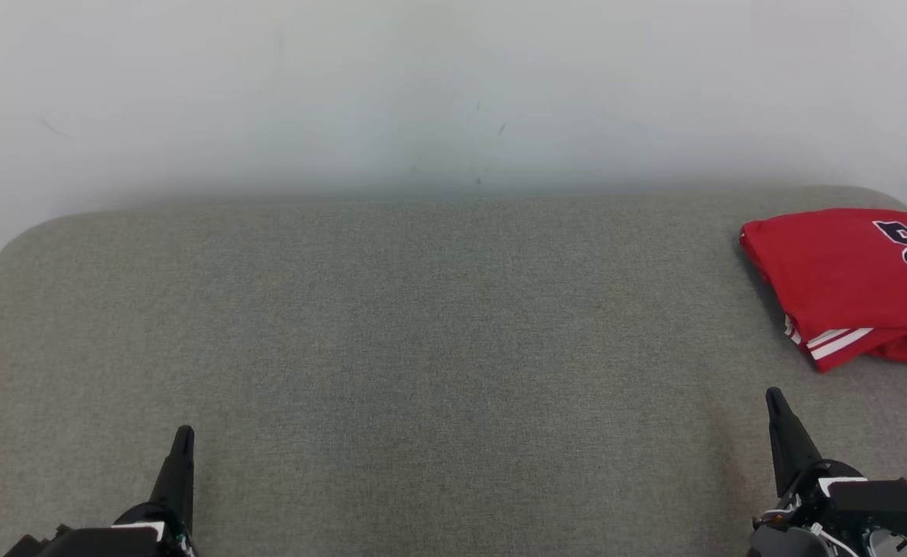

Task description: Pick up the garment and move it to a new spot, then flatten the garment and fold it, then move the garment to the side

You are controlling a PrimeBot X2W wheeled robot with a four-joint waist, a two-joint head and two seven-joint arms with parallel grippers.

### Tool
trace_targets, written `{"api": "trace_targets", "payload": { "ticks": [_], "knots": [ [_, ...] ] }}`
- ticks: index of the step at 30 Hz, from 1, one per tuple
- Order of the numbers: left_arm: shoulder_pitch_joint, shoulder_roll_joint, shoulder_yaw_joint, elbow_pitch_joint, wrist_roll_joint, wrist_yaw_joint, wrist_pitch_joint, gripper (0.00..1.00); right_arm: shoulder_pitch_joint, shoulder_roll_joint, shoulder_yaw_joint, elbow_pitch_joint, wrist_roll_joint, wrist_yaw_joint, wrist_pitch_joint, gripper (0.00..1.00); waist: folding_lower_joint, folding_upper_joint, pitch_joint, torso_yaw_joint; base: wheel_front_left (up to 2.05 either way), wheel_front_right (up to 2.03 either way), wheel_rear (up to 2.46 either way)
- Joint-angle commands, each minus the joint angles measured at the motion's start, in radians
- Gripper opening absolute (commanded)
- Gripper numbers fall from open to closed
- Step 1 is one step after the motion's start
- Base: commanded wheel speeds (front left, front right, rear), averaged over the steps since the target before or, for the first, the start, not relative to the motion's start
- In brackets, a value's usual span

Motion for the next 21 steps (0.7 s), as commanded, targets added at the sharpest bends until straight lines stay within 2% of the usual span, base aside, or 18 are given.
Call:
{"api": "trace_targets", "payload": {
  "ticks": [1, 21],
  "knots": [
    [-0.011, -0.001, 0.003, 0.002, -0.004, -0.003, 0.001, 0.0, -0.008, 0.001, -0.003, 0.001, 0.0, -0.002, 0.003, 0.0, 0.0, 0.0, 0.0, 0.0, 0.0, 0.0, 0.0],
    [-0.011, -0.001, 0.004, 0.001, -0.004, -0.003, 0.001, 0.0, -0.008, 0.005, -0.007, 0.001, -0.006, -0.002, 0.006, 0.0, 0.0, 0.0, 0.0, 0.0, 0.0, 0.0, 0.0]
  ]
}}
